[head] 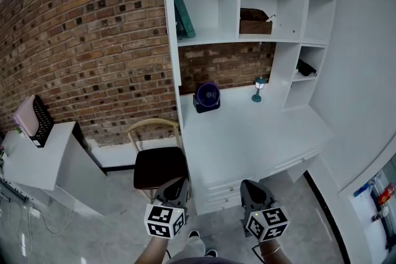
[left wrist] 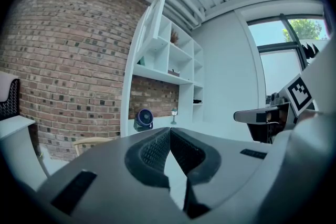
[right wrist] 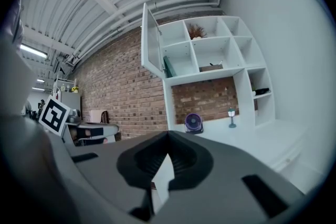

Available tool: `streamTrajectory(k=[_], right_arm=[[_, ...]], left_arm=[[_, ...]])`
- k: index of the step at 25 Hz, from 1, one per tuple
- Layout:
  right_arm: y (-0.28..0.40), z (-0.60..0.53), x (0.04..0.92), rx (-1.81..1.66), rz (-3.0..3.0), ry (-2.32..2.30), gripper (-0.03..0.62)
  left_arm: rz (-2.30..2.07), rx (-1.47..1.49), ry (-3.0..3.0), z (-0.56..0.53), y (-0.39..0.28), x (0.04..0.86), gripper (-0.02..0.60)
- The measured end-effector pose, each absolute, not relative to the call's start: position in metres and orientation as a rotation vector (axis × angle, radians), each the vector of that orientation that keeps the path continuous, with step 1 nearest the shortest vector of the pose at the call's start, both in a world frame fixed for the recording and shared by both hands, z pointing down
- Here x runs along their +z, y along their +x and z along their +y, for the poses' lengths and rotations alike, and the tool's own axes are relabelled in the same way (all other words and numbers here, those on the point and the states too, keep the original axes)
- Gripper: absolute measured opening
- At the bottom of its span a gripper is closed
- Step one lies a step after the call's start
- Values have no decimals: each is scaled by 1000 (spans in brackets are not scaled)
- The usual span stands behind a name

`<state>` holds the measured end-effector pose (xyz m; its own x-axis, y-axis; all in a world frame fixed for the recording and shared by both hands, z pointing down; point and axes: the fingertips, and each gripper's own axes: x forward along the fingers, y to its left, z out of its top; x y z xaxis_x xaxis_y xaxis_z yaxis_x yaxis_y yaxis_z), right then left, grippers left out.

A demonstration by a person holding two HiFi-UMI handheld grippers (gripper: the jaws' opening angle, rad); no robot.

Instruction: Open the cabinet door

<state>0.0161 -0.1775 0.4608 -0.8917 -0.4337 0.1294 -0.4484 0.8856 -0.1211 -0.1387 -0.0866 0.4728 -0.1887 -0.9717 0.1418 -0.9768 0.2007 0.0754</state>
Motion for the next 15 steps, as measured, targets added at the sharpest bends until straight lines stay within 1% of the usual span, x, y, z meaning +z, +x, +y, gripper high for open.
streamTrajectory(k=[15], right_arm=[[26, -165, 463, 260, -2958, 695, 0]], left_arm=[[-2270, -1, 1914, -86, -121, 473, 3]])
